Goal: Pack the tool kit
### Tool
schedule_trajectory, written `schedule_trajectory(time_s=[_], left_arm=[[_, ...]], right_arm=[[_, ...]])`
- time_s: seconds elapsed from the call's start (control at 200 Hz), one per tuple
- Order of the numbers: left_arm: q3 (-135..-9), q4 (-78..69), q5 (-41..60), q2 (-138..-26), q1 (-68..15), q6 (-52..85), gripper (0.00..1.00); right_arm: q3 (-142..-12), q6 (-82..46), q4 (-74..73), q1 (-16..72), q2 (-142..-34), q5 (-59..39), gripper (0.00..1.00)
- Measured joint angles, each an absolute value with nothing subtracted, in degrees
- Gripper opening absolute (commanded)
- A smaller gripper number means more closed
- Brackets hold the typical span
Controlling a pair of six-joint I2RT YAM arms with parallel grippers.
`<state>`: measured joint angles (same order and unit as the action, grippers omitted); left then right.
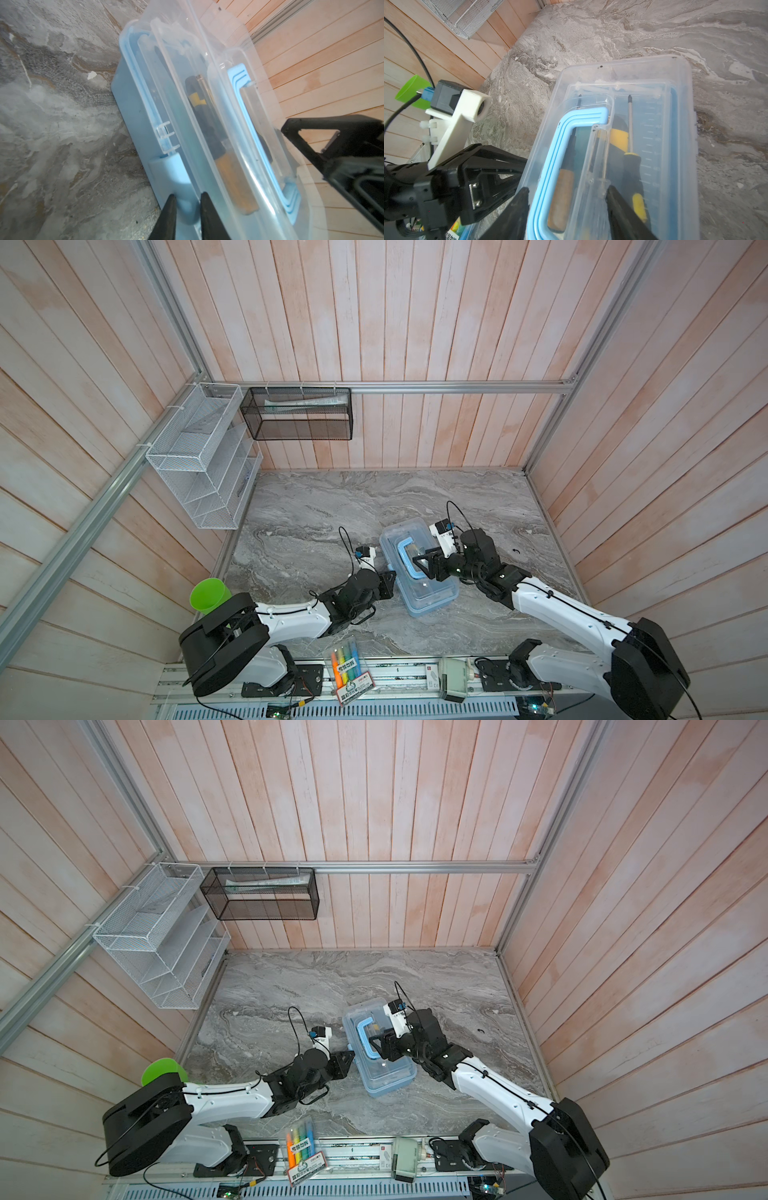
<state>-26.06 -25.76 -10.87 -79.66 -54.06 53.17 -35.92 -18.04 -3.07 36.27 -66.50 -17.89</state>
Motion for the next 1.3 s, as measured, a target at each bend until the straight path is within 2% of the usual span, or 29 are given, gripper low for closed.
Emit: schedule_trajectory(time_s=[0.05, 0.13, 0.255, 0.505, 0.76, 1.136, 1.301], left_arm=[[-26.5, -24.8, -10.9, -79.7, -54.1, 53.1, 0.25], [-27.7, -21.5, -11.7, -79.5, -54.1, 53.0, 0.32], [-30.8, -13.1, -13.6, -78.8, -54.1, 53.6, 0.37], [-33.6, -1.8, -14.4, -78.8, -54.1, 53.8, 0.38], [-33.9, 0.3, -14.0, -79.0, -54.1, 53.1, 0.4], [-40.9, 4.7, -15.8, -92.5, -54.1, 53.3, 0.36], [-41.0, 5.3, -17.1, -92.4, -54.2, 54.6, 0.37]], right_arm=[[-35.9, -18.0, -3.1, 36.3, -66.5, -17.9, 0.61], [-35.9, -18.0, -3.1, 36.3, -66.5, -17.9, 0.61], [-35.9, -18.0, -3.0, 36.3, -66.4, -17.8, 0.61], [-35.9, -18.0, -2.0, 36.2, -65.7, -16.5, 0.61], [-35.9, -17.4, -1.7, 35.8, -65.7, -16.4, 0.61], [-35.4, -17.0, -1.7, 35.4, -64.8, -16.4, 0.61], [-34.6, -17.6, -1.0, 35.3, -63.3, -16.3, 0.61]])
